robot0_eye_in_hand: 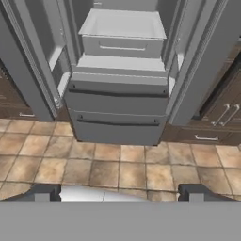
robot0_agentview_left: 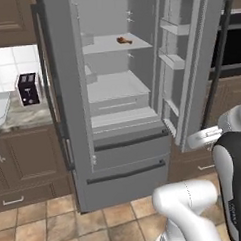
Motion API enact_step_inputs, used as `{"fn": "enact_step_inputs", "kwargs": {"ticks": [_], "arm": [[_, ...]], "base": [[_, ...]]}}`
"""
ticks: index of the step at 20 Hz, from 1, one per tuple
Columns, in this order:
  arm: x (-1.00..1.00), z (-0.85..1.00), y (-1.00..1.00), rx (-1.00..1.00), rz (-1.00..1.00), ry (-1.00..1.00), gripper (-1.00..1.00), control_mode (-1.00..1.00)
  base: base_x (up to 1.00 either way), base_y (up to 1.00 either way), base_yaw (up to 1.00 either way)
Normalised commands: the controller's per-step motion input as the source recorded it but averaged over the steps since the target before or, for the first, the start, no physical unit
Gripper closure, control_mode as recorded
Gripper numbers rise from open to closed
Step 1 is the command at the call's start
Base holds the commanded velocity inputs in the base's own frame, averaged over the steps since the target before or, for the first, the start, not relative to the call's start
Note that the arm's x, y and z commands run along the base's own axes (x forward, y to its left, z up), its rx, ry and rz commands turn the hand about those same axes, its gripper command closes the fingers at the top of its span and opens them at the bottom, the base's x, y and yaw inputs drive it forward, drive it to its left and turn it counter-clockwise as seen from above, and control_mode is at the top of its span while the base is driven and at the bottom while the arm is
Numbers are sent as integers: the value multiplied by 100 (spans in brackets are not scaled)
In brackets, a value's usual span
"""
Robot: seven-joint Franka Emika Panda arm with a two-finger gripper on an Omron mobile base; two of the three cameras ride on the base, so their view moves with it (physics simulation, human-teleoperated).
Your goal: Place one lime and one chicken drumstick in each tupperware on the nearby counter, to pack two identical lunches.
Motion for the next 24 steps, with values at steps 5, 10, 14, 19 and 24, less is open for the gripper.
{"fn": "enact_step_inputs", "kwargs": {"ticks": [5, 10, 14, 19, 24], "arm": [[0, 0, 0, 0, 0, 0, -100, 100], [0, 0, 0, 0, 0, 0, -100, 100], [0, 0, 0, 0, 0, 0, -100, 100], [0, 0, 0, 0, 0, 0, -100, 100], [13, 0, -2, 0, 0, 0, -100, -100]], "base": [[81, 4, 0], [92, 9, 0], [91, 2, 0], [92, 0, 0], [49, 0, 0]]}}
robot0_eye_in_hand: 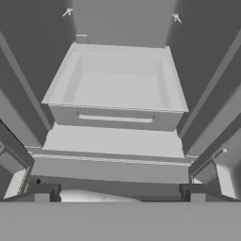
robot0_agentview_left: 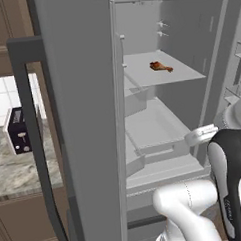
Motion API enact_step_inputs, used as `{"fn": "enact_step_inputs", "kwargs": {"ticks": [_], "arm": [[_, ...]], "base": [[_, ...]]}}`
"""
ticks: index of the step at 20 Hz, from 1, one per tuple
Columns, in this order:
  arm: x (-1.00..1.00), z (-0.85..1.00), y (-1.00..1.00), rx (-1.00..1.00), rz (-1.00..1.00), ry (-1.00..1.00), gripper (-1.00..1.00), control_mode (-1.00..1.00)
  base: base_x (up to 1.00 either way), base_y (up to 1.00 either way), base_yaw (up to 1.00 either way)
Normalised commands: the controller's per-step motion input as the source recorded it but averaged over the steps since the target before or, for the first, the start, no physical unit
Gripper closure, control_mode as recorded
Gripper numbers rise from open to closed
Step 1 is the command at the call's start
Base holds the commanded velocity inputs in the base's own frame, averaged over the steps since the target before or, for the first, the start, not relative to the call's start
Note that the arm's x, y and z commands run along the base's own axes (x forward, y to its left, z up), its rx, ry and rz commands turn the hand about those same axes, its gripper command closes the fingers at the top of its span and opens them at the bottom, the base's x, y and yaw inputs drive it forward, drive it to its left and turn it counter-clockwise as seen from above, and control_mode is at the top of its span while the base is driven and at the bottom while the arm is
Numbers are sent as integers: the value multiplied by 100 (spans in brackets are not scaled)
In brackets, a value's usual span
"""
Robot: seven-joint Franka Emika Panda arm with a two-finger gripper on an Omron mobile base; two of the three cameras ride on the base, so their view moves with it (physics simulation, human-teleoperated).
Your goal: Place one lime and one chicken drumstick in each tupperware on the nearby counter, to pack two identical lunches.
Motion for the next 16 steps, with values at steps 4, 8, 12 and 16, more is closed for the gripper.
{"fn": "enact_step_inputs", "kwargs": {"ticks": [4, 8, 12, 16], "arm": [[0, 27, -4, 0, 0, 0, -100, -100], [13, 75, 0, 0, 0, 0, -100, -100], [34, 67, 0, 0, 0, 0, -100, -100], [55, 26, 0, 0, 0, 3, -100, -100]], "base": [[0, 0, 0], [0, 0, 0], [0, 0, 0], [0, 0, 0]]}}
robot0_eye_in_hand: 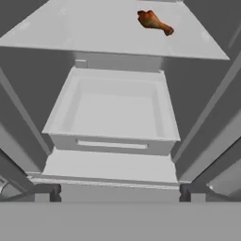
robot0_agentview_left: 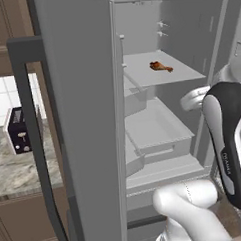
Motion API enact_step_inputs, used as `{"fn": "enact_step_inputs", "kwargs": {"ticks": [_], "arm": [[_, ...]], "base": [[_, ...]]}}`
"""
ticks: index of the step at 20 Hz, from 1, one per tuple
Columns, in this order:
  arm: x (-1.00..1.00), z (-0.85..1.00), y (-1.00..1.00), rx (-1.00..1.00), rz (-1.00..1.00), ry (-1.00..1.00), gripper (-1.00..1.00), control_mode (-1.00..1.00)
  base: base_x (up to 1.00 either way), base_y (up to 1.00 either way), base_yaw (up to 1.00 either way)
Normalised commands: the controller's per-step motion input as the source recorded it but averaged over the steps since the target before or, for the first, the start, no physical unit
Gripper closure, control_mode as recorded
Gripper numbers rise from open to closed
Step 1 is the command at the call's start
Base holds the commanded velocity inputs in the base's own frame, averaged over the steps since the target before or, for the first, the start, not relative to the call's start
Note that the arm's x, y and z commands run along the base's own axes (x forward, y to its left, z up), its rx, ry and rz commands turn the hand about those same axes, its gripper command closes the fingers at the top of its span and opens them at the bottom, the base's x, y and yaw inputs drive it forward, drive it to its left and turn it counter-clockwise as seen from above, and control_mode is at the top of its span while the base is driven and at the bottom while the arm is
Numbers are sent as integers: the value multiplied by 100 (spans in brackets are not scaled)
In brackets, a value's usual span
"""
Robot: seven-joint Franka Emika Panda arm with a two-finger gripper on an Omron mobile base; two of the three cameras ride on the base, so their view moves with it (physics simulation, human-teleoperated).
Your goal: Place one lime and one chicken drumstick in each tupperware on the nearby counter, to pack two identical lunches.
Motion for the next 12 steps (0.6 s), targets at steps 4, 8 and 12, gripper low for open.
{"fn": "enact_step_inputs", "kwargs": {"ticks": [4, 8, 12], "arm": [[63, 1, 0, 0, 0, 0, -100, -100], [72, 0, 0, 0, 1, 0, -100, -100], [74, 0, 0, 0, 0, 2, -100, -100]], "base": [[0, 0, 0], [0, 0, 0], [0, 0, 0]]}}
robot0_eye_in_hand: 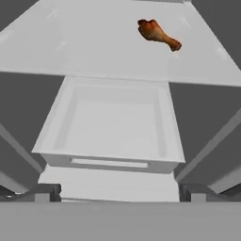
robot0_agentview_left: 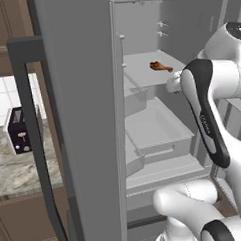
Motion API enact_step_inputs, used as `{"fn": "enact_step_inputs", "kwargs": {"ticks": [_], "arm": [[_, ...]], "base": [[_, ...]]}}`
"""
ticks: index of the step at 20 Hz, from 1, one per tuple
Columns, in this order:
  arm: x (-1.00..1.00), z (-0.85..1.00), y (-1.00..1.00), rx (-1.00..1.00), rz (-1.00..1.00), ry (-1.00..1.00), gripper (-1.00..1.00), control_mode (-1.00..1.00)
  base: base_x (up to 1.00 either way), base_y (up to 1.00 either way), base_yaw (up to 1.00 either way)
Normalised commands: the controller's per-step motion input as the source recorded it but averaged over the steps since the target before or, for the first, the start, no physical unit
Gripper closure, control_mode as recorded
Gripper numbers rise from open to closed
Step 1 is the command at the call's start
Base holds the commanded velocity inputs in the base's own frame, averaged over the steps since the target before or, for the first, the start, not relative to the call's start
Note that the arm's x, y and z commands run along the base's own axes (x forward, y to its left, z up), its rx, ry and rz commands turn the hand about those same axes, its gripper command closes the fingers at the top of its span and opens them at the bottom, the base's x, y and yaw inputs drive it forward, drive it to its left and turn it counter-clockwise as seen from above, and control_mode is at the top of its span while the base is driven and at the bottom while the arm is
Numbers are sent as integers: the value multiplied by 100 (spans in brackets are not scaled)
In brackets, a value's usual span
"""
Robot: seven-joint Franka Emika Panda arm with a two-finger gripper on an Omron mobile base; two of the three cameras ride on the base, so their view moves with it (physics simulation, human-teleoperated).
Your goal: Place one lime and one chicken drumstick in each tupperware on the nearby counter, to pack two identical lunches.
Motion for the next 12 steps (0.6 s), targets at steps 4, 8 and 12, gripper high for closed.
{"fn": "enact_step_inputs", "kwargs": {"ticks": [4, 8, 12], "arm": [[78, 0, 0, 0, 1, 0, -100, -100], [67, 0, -3, 0, 0, 3, -100, -100], [57, 0, -1, 0, 0, 1, -100, -100]], "base": [[0, 0, 0], [0, 0, 0], [0, 0, 0]]}}
